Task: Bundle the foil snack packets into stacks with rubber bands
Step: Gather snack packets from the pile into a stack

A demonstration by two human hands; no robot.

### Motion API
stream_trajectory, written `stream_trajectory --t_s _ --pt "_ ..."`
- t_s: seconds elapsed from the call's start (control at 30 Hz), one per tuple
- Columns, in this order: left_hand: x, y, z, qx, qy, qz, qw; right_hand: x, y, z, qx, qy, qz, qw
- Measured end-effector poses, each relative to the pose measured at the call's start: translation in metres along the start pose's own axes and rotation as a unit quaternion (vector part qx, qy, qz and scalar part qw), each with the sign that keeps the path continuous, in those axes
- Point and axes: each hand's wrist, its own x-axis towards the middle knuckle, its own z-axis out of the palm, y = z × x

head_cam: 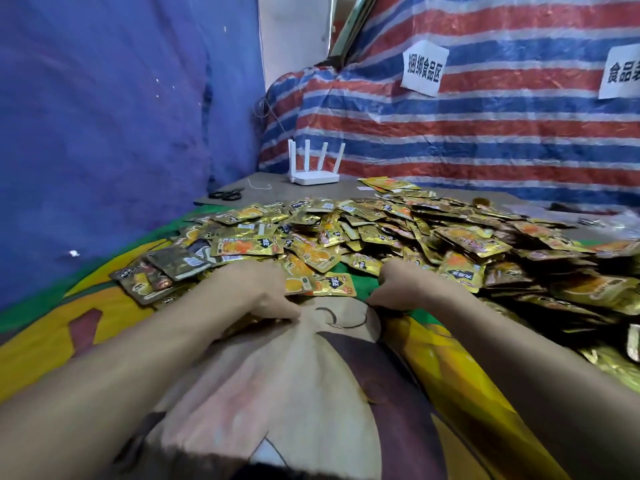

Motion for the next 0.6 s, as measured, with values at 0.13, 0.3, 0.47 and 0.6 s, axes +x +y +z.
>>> stream_trajectory --t_s 0.13,0.3,0.47,0.6 --pt "-0.002 -0.012 -0.003 0.057 0.037 0.029 0.997 -0.005 -0.003 0.0 -0.018 -0.012 -0.008 1.0" --pt "0.004 -0.038 -0.006 0.015 -0.037 -0.001 0.999 0.0 -0.019 0.014 -0.009 0.034 -0.051 0.998" --pt "0.004 -0.046 -0.01 -0.03 -0.114 0.001 0.993 0.015 -0.042 0.024 0.057 0.03 -0.193 0.979" --pt "0.009 -0.041 0.003 0.067 0.003 0.028 0.997 0.028 -0.058 0.03 0.052 -0.019 -0.196 0.979"
